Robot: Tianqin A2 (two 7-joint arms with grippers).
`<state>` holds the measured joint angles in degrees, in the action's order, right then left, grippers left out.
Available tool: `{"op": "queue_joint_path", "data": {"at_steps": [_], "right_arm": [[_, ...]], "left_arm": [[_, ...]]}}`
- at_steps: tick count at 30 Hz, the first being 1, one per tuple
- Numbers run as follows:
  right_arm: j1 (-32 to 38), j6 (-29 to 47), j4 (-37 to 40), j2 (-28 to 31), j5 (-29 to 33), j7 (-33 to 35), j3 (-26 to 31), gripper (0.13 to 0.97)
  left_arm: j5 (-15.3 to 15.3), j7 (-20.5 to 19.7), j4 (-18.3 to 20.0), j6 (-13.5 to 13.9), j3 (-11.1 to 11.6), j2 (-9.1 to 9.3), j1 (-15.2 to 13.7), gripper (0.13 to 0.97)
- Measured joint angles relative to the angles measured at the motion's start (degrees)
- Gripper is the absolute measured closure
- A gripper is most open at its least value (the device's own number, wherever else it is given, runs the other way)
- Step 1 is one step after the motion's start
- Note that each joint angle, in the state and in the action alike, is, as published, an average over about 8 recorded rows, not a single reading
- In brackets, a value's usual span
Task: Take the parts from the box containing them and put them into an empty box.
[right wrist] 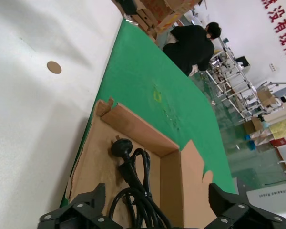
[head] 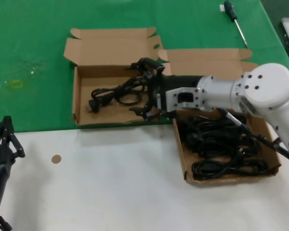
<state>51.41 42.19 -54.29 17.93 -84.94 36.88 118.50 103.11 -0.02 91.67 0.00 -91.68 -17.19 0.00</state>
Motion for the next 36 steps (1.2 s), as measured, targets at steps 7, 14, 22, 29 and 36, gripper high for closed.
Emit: {"op": "queue_joint_path", "data": {"at_steps": [7, 14, 22, 29, 36], "right_arm": [[-3.35, -0.69, -7.19, 3.43, -0.06, -3.75, -1.15, 0.309], [-4.45, -1.31, -9.09, 4.18, -0.29, -4.59, -1.73, 0.246], [-6.62, -3.19, -10.41, 3.97, -1.11, -6.08, -2.89, 0.164], [-10.59, -6.63, -12.78, 3.55, -2.61, -8.78, -5.00, 0.130], [-14.92, -10.40, -15.39, 3.10, -4.26, -11.77, -7.31, 0.129]], "left_arm": [[0.00, 0.00, 0.00, 0.00, 0.00, 0.00, 0.00, 0.945], [0.00, 0.00, 0.00, 0.00, 0.00, 0.00, 0.00, 0.942], [0.00, 0.00, 0.00, 0.00, 0.00, 0.00, 0.00, 0.922], [0.00, 0.00, 0.00, 0.00, 0.00, 0.00, 0.00, 0.840], [0.01, 0.00, 0.00, 0.00, 0.00, 0.00, 0.00, 0.787]]}}
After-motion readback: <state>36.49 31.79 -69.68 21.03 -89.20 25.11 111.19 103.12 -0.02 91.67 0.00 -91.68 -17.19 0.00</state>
